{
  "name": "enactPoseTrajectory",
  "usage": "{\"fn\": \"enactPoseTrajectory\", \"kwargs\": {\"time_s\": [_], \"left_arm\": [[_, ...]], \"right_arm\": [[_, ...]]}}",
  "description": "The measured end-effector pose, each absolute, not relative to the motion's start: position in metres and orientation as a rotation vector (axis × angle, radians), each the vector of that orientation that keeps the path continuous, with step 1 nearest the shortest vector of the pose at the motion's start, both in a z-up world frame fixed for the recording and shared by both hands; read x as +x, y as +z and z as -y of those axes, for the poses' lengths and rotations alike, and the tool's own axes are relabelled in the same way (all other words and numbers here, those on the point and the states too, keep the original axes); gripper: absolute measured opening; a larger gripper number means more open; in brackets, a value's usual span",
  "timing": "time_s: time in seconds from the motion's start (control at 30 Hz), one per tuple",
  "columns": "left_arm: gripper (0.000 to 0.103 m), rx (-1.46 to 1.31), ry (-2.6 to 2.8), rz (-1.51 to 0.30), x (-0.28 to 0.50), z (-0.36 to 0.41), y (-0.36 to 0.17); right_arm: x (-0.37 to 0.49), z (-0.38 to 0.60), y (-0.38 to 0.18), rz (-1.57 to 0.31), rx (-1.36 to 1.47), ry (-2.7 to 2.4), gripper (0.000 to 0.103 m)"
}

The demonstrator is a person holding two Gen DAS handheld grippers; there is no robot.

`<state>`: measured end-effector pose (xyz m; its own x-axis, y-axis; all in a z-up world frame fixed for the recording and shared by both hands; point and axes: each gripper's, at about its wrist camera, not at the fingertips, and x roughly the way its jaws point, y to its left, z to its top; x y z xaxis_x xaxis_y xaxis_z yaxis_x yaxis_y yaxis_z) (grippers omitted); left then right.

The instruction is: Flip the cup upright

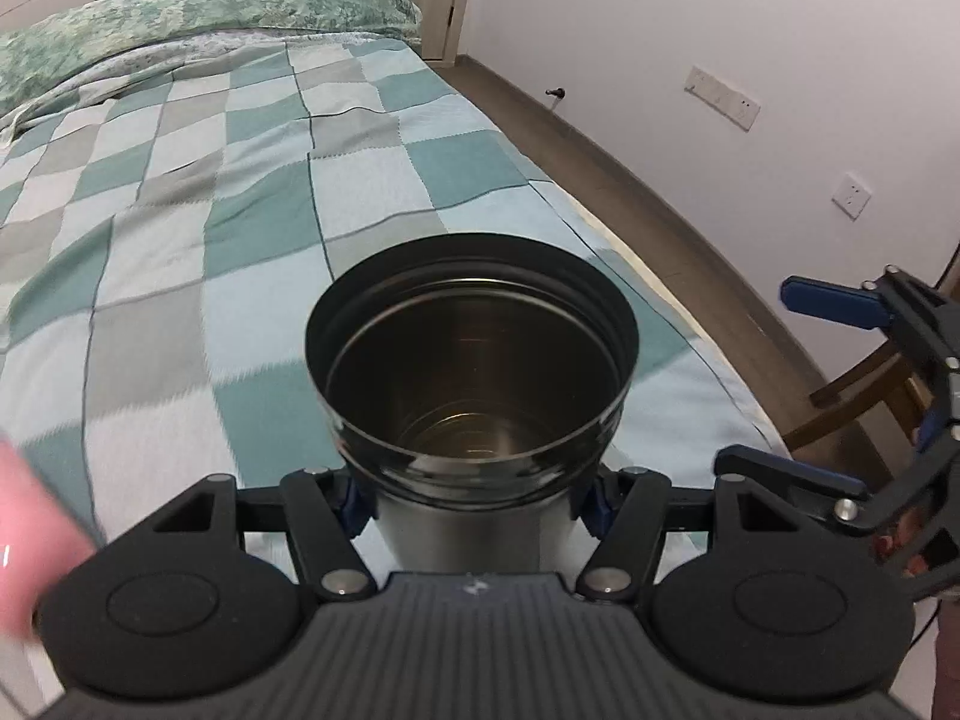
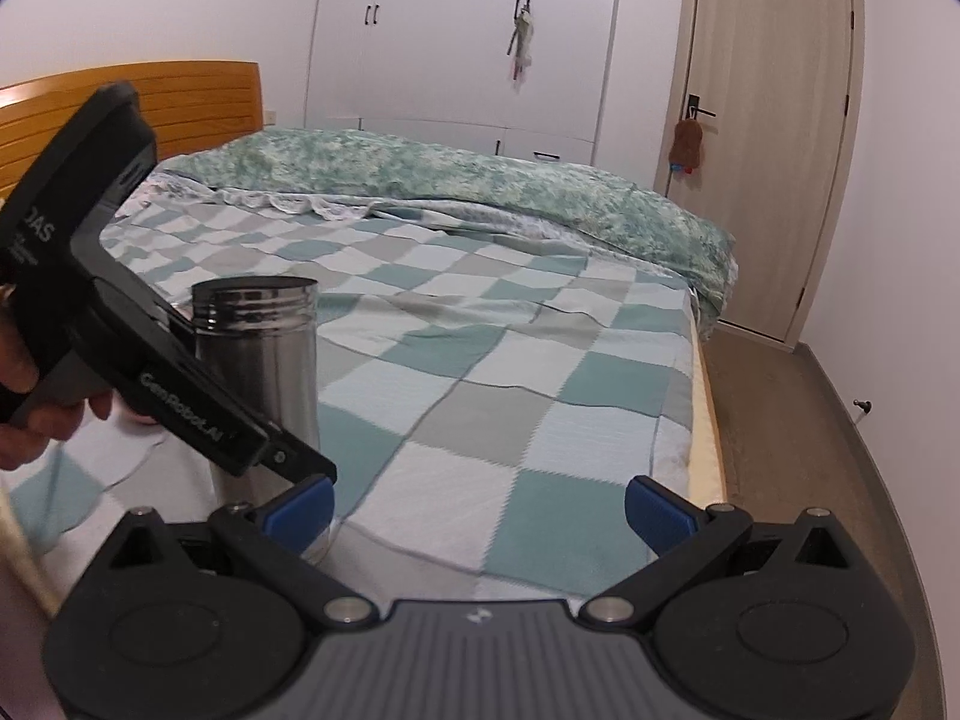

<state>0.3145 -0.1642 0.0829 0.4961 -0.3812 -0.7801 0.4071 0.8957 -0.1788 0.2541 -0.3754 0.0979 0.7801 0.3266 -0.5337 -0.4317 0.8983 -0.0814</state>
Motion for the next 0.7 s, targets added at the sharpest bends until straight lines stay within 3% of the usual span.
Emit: {"fn": "enactPoseTrajectory", "kwargs": {"time_s": [0.4, 0.7], "left_arm": [[0.064, -0.072, -0.47, -1.028, 0.236, 0.126, 0.075], [0.064, -0.123, -0.448, -1.049, 0.257, 0.127, 0.049]], "right_arm": [[0.181, 0.346, 0.095, -0.568, -0.203, 0.478, 0.103], [0.175, 0.342, 0.072, -0.624, -0.187, 0.483, 0.103]]}}
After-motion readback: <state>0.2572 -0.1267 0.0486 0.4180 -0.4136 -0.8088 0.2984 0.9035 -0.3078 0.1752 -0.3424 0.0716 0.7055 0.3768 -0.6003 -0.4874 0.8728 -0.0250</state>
